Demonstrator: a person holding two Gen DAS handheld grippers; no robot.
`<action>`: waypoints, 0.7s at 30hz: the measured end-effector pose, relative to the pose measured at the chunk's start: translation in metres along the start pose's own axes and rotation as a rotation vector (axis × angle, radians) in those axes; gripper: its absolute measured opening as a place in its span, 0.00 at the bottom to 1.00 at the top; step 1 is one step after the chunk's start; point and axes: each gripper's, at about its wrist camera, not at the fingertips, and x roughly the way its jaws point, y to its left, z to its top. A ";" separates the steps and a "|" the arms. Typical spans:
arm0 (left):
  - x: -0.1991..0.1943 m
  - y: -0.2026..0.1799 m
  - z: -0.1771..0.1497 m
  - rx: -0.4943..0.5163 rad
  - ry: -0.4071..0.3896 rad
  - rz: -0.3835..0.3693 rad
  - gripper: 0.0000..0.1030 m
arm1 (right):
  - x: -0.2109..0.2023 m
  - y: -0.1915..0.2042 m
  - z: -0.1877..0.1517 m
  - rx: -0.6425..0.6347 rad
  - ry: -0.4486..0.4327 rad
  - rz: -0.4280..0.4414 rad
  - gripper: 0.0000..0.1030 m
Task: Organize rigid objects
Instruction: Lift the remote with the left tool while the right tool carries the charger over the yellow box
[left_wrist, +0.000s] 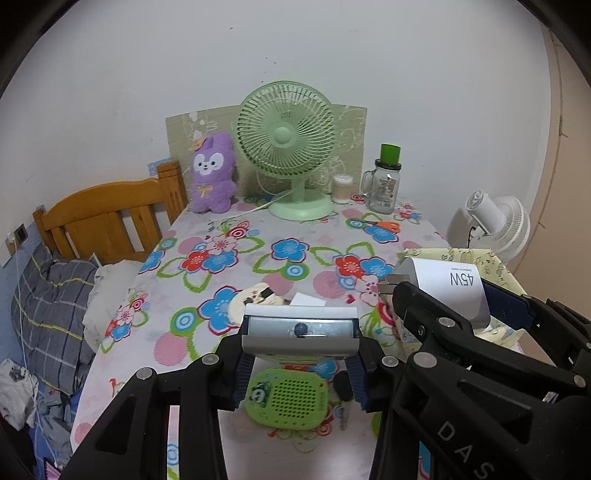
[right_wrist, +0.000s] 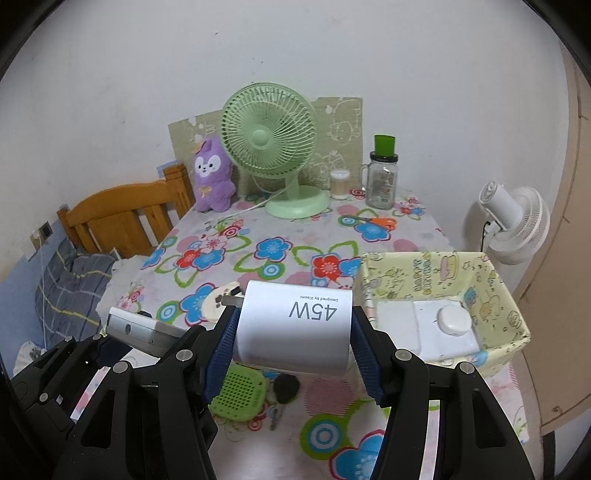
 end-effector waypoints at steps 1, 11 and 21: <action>0.000 -0.002 0.001 0.001 -0.001 -0.001 0.44 | -0.001 -0.003 0.001 0.002 -0.002 -0.002 0.61; 0.006 -0.031 0.010 0.015 0.001 -0.009 0.43 | 0.001 -0.032 0.008 0.022 -0.004 -0.010 0.61; 0.019 -0.070 0.019 0.047 0.008 -0.035 0.44 | 0.008 -0.071 0.014 0.055 0.007 -0.026 0.61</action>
